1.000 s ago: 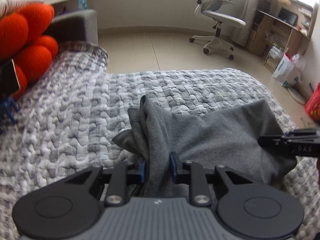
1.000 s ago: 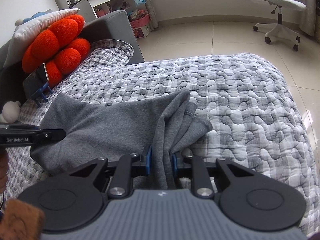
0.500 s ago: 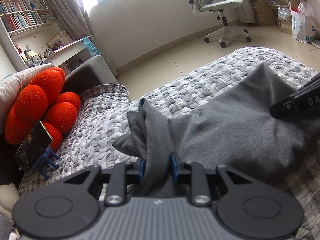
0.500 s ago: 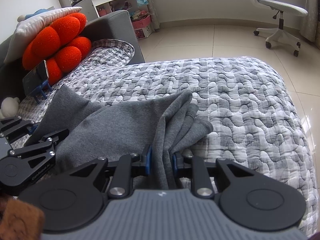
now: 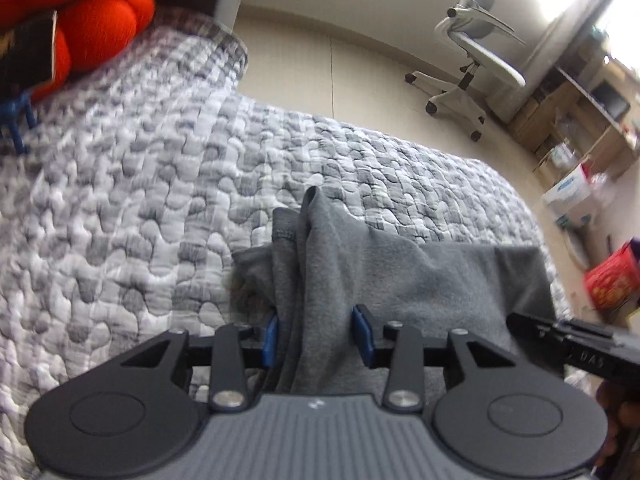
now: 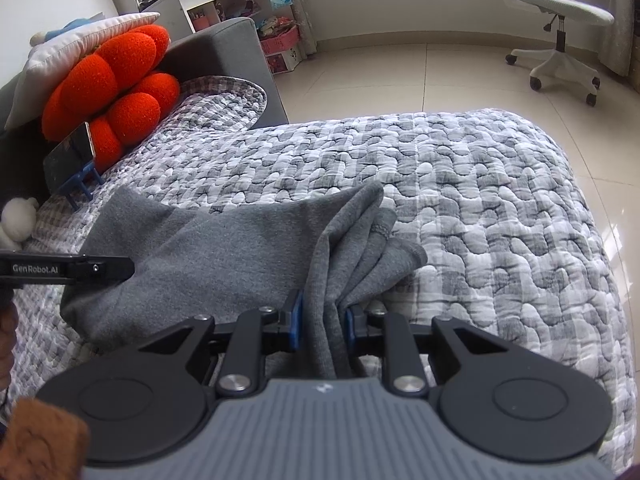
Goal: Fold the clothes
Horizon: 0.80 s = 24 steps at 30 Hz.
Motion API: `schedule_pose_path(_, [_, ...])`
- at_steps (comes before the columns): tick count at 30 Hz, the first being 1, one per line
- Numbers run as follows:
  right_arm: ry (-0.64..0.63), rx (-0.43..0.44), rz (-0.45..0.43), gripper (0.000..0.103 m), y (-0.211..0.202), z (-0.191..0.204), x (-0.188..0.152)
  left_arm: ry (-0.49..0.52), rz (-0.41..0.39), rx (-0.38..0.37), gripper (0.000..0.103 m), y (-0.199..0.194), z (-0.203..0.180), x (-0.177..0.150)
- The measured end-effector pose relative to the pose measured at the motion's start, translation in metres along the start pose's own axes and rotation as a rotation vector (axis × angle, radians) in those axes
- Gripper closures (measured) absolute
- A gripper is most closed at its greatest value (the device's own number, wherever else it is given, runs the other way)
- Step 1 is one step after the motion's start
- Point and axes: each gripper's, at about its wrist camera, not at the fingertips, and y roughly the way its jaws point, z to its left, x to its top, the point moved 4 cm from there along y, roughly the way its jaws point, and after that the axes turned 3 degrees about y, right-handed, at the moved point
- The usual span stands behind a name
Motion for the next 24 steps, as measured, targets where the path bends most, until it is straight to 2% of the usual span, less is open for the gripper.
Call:
schedule_pose_path(2, [0.037,0.020,0.002,0.080,-0.002,-0.006,0.002,-0.118,0.050,-0.100,0.063,0.005,0.019,-0.001])
schedule_pose_path(4, [0.026,0.018,-0.001,0.080,-0.004,-0.006,0.002,-0.191,0.071,-0.155,0.070,0.011,0.032,-0.003])
schedule_pose_path(8, [-0.074,-0.031,-0.001,0.080,-0.007,0.004,0.000,-0.197,0.079,-0.179,0.072,0.015,0.031,-0.006])
schedule_pose_path(10, [-0.108,-0.066,-0.006,0.071,-0.009,0.006,0.000,-0.211,0.085,-0.190,0.072,0.017,0.032,-0.007])
schedule_pose_path(13, [-0.164,-0.123,-0.036,0.069,-0.015,0.009,0.002,-0.248,0.091,-0.203,0.070,0.018,0.037,-0.006])
schedule_pose_path(14, [-0.186,-0.143,-0.050,0.069,-0.018,0.012,0.003,-0.257,0.089,-0.204,0.070,0.017,0.039,-0.004])
schedule_pose_path(15, [-0.207,-0.164,-0.064,0.063,-0.021,0.014,0.003,-0.265,0.087,-0.205,0.068,0.016,0.040,-0.002])
schedule_pose_path(18, [-0.333,-0.297,-0.146,0.054,-0.031,0.026,0.004,-0.260,0.072,-0.198,0.066,0.013,0.043,0.002])
schedule_pose_path(19, [-0.367,-0.314,-0.174,0.054,-0.033,0.031,0.003,-0.261,0.073,-0.199,0.065,0.013,0.043,0.002])
schedule_pose_path(22, [-0.397,-0.216,-0.216,0.054,-0.037,0.051,0.002,-0.260,0.073,-0.197,0.064,0.015,0.043,0.003])
schedule_pose_path(24, [-0.427,-0.097,-0.201,0.054,-0.029,0.078,-0.007,-0.257,0.072,-0.193,0.064,0.017,0.043,0.005])
